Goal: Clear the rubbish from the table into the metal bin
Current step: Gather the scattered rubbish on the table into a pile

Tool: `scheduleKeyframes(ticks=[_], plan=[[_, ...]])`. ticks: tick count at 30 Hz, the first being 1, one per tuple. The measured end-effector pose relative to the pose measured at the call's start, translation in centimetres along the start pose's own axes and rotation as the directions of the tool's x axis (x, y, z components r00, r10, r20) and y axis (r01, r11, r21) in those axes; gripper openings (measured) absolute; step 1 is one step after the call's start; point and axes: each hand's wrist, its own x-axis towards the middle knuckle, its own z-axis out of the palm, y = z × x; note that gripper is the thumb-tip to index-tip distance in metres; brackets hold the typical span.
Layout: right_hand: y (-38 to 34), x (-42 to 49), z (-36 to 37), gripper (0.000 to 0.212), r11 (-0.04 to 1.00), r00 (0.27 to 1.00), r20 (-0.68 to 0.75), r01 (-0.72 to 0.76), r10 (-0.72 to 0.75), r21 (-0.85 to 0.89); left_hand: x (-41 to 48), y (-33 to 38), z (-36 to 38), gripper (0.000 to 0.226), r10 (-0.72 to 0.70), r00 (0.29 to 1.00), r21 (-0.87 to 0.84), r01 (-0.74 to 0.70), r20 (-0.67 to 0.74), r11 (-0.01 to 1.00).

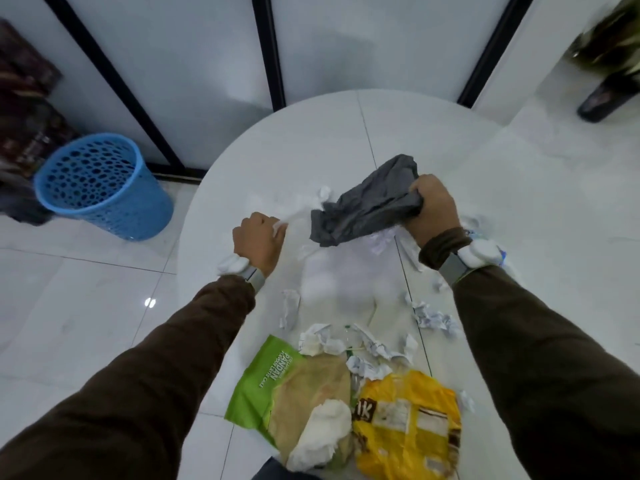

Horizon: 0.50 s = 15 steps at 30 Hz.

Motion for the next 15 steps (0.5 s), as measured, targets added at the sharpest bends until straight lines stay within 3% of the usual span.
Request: scheduleKeyframes(ticks=[3, 5, 8, 10, 12, 13, 15], plan=[[-1.3, -2.8, -1.0, 0.013, 0.997, 0.997, -0.024, 0.069, -0.068, 0.042, -2.8, 0.7, -0.5, 0.047, 0.096, 0.995, -0.057, -0.094, 0.029, 0.994], [-2.2, -4.8, -1.8, 0.013, 0.996, 0.999, -0.024, 0.029, -0.027, 0.084, -4.9, 0.9, -0.2, 0.052, 0.109, 0.993, -0.207, -0.097, 0.045, 0.973], [-3.1, -7.8, -3.6, 0.027, 0.969, 0.983, -0.049, -0.163, 0.175, 0.188, -7.7, 3.0, -1.3, 0.030, 0.086, 0.993, -0.390, -0.047, 0.084, 0.920], [-3.2, -9.9, -4.4, 0.043, 0.950, 0.970, -0.023, -0.231, 0.241, 0.212, -9.8, 4.1, -1.9, 0.028, 0.100, 0.991, -0.452, -0.052, 0.084, 0.890], [-3.5, -12.1, -5.0, 0.061, 0.937, 0.950, 0.109, -0.308, 0.293, 0.167, -11.5, 4.5, -1.6, 0.028, 0.134, 0.986, -0.467, -0.071, 0.103, 0.881], [-3.5, -13.1, -5.0, 0.085, 0.925, 0.916, 0.221, -0.364, 0.335, 0.104, -12.4, 4.6, -1.3, 0.028, 0.151, 0.979, -0.462, -0.074, 0.133, 0.884], [-2.2, -15.1, -4.2, 0.123, 0.894, 0.782, 0.444, -0.432, 0.438, -0.121, -14.1, 4.9, -0.6, 0.023, 0.165, 0.967, -0.442, -0.063, 0.196, 0.895]])
